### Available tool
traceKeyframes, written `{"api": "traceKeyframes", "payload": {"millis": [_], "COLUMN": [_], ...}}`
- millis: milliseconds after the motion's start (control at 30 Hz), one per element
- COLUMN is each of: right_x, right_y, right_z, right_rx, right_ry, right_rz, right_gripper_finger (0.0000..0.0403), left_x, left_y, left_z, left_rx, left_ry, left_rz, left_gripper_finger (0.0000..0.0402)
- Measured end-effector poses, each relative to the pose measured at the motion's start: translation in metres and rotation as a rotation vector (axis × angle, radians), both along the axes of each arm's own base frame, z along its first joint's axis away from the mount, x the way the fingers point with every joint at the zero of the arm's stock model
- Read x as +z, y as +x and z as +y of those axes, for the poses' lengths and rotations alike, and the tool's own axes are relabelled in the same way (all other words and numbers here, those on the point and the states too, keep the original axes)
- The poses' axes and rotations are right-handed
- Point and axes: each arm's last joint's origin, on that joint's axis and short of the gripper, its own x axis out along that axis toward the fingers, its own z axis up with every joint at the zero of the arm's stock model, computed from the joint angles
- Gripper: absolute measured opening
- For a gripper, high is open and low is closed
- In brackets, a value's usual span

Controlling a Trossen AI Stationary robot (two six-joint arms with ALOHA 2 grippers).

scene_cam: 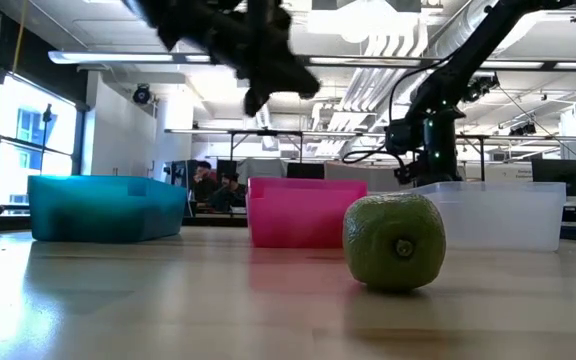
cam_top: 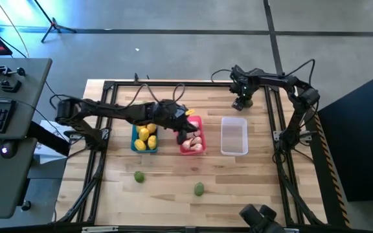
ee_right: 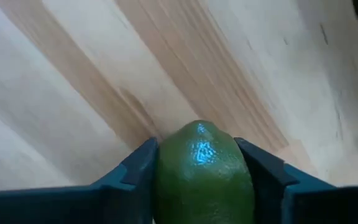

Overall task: Sort produce into baskets
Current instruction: Put the top right green lime into the white bin

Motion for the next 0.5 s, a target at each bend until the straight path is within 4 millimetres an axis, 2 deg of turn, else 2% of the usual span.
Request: {"api": "traceKeyframes", "payload": {"millis": [33, 133, 300, 400, 500], "right_x": [0.001, 0.007, 0.029, 0.050, 0.072], "right_y": [0.000, 0.002, 0.009, 0.019, 0.032], "right_z": [0.000, -0.002, 0.000, 0.015, 0.039], "right_rx": [-0.002, -0.039, -0.140, -0.205, -0.262], "right_ry": [0.004, 0.011, 0.040, 0.034, 0.009], "right_rz": [0.003, 0.001, -0.075, -0.176, -0.254], "right_gripper_finger": [0.0156, 0.0152, 0.0152, 0.0152, 0.0152], "left_x": [-0.003, -0.010, -0.005, -0.002, 0.003], "left_y": [-0.007, -0.034, -0.088, -0.116, -0.138], "left_z": [0.001, 0.003, 0.004, 0.005, 0.007], "left_rx": [0.001, 0.023, 0.074, 0.098, 0.125], "left_ry": [-0.005, -0.033, -0.068, -0.069, -0.058], "left_rz": [0.004, -0.022, -0.125, -0.167, -0.225], "left_gripper_finger": [0.0000, 0.0000, 0.0000, 0.0000, 0.0000]}}
